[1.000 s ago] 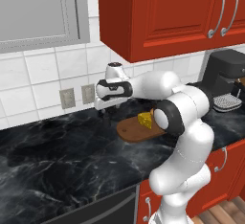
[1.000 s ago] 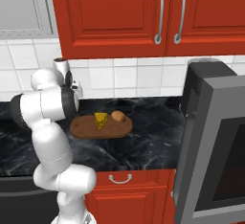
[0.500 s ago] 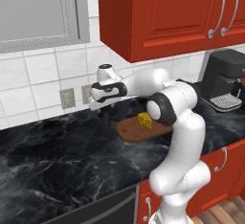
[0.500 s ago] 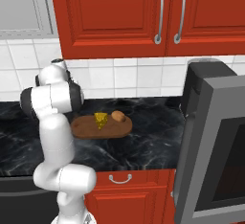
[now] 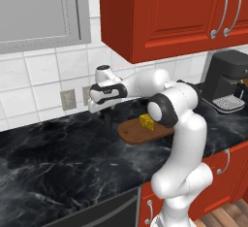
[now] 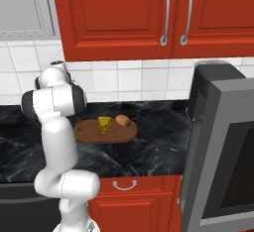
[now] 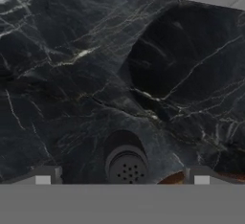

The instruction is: Retrieve the reheated potato from the microwave, then place the potato, cheese, and condiment on the cutting board.

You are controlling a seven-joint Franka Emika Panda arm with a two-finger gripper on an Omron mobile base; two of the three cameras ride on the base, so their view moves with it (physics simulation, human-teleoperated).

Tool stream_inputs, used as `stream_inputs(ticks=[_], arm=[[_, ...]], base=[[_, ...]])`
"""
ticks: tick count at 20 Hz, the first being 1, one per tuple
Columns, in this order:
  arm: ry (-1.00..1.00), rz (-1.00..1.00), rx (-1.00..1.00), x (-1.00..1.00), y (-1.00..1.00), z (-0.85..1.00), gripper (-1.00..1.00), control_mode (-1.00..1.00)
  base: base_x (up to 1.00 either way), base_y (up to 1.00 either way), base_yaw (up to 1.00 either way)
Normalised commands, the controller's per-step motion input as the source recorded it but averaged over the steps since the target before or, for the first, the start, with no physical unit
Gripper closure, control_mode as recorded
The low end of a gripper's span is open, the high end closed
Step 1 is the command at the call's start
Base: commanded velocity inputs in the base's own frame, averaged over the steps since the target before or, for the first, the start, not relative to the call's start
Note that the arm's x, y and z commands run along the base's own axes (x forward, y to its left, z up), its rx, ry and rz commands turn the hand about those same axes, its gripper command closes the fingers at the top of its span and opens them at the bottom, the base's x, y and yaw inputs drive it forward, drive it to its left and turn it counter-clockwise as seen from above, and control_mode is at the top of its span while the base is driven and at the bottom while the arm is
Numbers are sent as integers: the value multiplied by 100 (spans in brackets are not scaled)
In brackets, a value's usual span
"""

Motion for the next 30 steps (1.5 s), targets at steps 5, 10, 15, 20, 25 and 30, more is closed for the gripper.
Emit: stream_inputs(ticks=[5,10,15,20,25,30], arm=[[0,0,0,-17,-3,-15,-100,-100],[0,0,0,-5,-7,-21,-100,-100],[0,0,1,4,-14,-11,-100,-100],[0,0,3,0,-4,-9,-100,-100],[0,0,3,0,2,-14,-100,-100],[0,0,0,1,3,-13,-100,-100]], base=[[0,0,0],[0,0,0],[0,0,0],[0,0,0],[0,0,0],[0,0,0]])
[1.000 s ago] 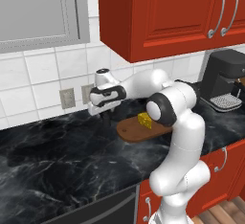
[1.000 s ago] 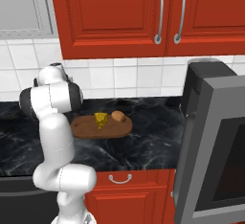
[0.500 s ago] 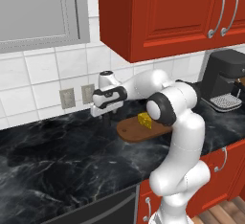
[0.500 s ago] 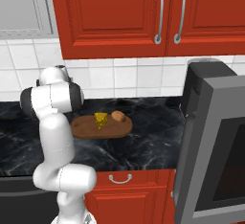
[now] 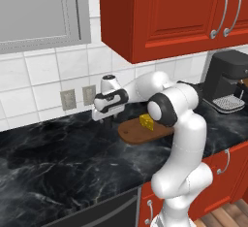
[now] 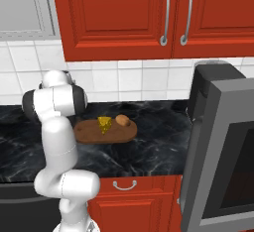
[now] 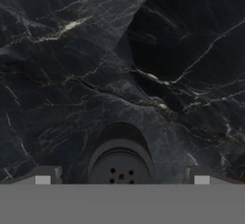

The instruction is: Retrieve the reheated potato from the microwave, then place the potato, cheese, and condiment on the cutting board.

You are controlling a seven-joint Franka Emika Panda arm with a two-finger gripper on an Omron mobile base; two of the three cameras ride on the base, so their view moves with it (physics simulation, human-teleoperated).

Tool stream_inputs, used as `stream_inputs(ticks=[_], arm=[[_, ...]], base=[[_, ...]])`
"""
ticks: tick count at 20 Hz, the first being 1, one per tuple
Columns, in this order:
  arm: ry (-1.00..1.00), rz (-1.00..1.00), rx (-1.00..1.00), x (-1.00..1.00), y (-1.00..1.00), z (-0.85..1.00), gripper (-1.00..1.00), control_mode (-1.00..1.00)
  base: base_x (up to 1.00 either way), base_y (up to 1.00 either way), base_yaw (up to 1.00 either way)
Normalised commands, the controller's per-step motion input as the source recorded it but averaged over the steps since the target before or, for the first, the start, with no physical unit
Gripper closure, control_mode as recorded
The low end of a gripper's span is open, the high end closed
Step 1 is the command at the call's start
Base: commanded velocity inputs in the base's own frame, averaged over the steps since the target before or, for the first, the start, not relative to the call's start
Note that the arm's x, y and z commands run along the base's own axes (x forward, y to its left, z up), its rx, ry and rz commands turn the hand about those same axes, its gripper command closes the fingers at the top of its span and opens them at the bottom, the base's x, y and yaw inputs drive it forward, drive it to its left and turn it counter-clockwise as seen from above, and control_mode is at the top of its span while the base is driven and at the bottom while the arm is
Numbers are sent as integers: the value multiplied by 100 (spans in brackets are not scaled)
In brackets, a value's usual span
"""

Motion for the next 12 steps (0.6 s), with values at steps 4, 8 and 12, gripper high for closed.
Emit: stream_inputs(ticks=[4,8,12], arm=[[0,0,0,0,4,-9,-100,-100],[0,0,0,1,7,-7,-100,-100],[0,0,0,0,4,-7,-100,-100]], base=[[0,0,0],[0,0,0],[0,0,0]])
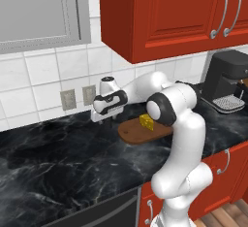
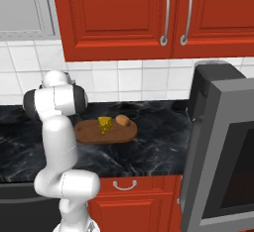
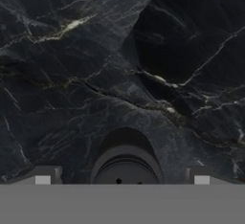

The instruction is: Retrieve the reheated potato from the microwave, then place the potato, cheese, and condiment on the cutting board.

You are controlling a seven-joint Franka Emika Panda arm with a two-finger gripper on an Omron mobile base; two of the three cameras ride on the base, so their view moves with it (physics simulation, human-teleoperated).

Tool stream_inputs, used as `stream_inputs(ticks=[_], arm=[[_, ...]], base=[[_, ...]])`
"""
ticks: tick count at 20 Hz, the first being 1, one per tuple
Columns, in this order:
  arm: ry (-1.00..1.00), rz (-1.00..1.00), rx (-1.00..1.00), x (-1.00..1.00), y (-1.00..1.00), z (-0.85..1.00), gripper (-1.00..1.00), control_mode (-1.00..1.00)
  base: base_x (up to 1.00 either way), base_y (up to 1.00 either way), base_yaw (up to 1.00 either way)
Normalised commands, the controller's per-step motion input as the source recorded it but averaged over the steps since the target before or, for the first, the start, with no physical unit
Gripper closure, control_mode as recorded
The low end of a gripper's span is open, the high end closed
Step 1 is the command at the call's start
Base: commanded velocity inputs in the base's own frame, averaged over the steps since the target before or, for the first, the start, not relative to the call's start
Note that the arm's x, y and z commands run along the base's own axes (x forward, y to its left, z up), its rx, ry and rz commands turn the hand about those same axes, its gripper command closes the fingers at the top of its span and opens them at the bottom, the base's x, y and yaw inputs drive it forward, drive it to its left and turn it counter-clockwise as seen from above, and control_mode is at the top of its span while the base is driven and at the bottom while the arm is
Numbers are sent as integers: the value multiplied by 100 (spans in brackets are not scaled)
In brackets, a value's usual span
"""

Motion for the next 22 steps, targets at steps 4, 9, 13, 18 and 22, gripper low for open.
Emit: stream_inputs(ticks=[4,9,13,18,22], arm=[[0,0,0,0,1,-3,100,-100],[0,0,0,-5,0,-1,100,-100],[-1,0,0,-14,-7,7,100,-100],[0,0,0,-27,-19,37,100,-100],[0,0,2,-39,-40,26,100,-100]], base=[[0,0,0],[0,0,0],[0,0,0],[0,0,0],[0,0,0]])
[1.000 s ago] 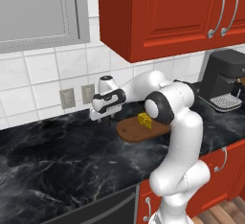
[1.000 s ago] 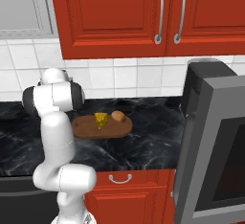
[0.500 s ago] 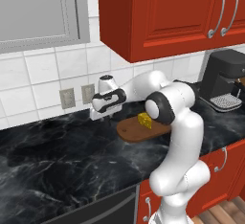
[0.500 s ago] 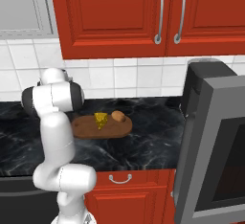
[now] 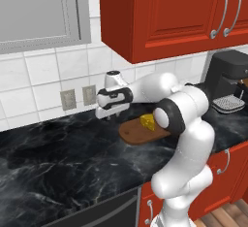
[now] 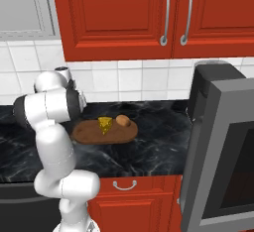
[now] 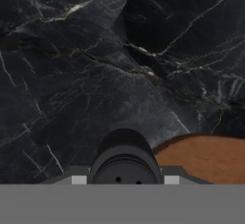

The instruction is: Retrieve the reheated potato from the microwave, then place the potato, cheese, and condiment on the cutting board.

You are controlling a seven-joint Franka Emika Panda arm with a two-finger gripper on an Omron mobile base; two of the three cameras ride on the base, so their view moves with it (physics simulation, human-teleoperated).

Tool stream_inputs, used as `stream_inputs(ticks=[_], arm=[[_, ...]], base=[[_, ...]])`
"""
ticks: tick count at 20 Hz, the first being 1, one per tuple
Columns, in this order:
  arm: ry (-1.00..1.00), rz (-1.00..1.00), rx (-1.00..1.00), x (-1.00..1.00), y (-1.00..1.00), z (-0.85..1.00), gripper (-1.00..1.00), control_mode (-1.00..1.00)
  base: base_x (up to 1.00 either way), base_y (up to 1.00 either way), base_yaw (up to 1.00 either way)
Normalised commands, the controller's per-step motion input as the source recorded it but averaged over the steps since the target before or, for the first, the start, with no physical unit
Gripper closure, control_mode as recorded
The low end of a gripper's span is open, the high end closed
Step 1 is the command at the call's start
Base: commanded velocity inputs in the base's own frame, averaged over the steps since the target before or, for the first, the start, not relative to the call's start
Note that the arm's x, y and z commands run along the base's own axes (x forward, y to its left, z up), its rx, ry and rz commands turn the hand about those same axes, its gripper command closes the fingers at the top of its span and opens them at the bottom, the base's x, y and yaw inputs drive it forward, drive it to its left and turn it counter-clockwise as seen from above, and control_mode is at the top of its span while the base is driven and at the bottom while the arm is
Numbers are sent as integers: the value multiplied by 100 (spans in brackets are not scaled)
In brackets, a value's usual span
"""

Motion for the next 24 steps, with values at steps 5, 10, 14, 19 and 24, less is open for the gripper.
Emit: stream_inputs(ticks=[5,10,14,19,24], arm=[[0,0,2,-33,-40,18,100,-100],[-3,0,1,-37,-55,9,100,-100],[-5,0,2,-34,-55,0,100,-100],[-10,0,4,-29,-36,-7,100,-100],[-2,0,3,-1,-11,-11,100,-100]], base=[[0,0,0],[0,0,0],[0,0,0],[0,0,0],[0,0,0]])
